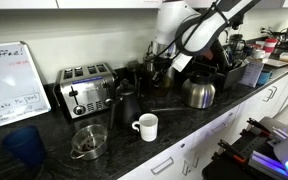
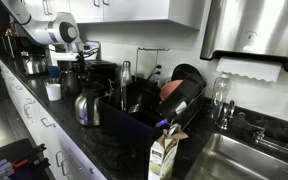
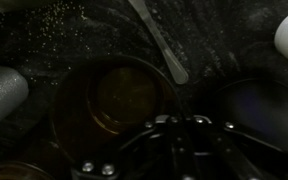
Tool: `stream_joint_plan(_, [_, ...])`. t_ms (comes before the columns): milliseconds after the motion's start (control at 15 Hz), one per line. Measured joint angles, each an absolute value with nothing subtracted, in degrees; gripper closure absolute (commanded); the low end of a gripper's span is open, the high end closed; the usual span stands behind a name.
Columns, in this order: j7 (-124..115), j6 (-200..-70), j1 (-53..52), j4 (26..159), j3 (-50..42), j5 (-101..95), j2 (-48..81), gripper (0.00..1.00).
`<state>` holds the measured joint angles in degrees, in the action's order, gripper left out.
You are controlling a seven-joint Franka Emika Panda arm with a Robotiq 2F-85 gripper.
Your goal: Move the brown glass cup to the edge of the counter
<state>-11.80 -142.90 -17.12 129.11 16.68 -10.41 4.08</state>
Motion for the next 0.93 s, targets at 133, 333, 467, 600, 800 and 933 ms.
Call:
stream_joint_plan(133, [-11.7,-142.0,-17.6,130.9,17.2,-8.7,2.1,0.99])
stream_joint_plan(333, [-11.7,-140.9,-18.6,133.7,18.2,-8.0,0.1,0.99])
stream_joint_plan(467, [-11.5,-140.9,-19.5,135.4,19.1,-6.8,-0.6,0.99])
stream_joint_plan(600, [-10.9,-140.9,-20.3,136.5,19.8,-5.7,-1.2,0.99])
stream_joint_plan(800, [-10.8,-140.7,-20.8,138.1,20.4,-5.8,-0.9,0.99])
stream_joint_plan(933, [-10.8,-140.7,-20.8,138.7,20.4,-5.9,0.0,0.99])
